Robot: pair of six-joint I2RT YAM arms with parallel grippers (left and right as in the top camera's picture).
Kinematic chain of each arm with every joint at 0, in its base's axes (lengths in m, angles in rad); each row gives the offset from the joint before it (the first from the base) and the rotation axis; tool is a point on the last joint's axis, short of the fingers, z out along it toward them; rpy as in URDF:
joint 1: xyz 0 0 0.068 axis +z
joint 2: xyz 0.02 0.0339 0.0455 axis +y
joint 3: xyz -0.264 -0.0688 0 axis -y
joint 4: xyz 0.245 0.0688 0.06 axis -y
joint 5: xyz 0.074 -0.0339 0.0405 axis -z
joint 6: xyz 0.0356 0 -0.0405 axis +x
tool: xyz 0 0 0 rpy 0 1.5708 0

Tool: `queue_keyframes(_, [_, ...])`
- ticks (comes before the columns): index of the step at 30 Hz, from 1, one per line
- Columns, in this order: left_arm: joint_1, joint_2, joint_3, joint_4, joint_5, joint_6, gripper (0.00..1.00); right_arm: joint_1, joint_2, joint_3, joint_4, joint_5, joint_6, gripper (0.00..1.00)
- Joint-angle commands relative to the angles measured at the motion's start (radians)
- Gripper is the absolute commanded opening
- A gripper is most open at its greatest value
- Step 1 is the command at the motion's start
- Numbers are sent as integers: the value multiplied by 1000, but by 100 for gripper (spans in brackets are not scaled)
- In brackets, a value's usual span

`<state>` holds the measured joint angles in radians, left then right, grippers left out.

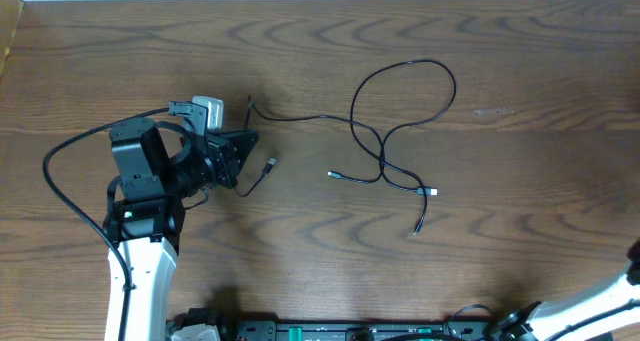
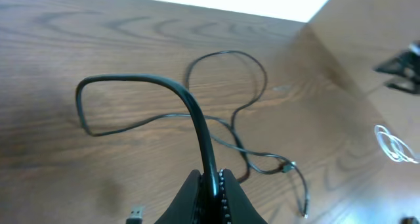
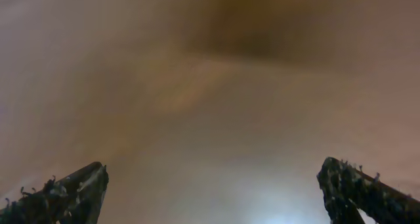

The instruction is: Untangle cables

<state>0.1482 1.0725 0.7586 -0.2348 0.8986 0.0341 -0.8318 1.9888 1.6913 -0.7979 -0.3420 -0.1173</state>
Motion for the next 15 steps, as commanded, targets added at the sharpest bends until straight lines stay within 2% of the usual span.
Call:
queue_keyframes(1, [-4,-26,1,31,124,1,8,129,-40,-5,-25,-213,-135,99])
queue_keyframes(7, [-4,-142,1,108,134,-117,8,359,-40,-5,-69,-209,-157,98])
queue_keyframes(15, [-4,-361,19,129,130,-204,8,715,-40,-5,-172,-260,-385,99])
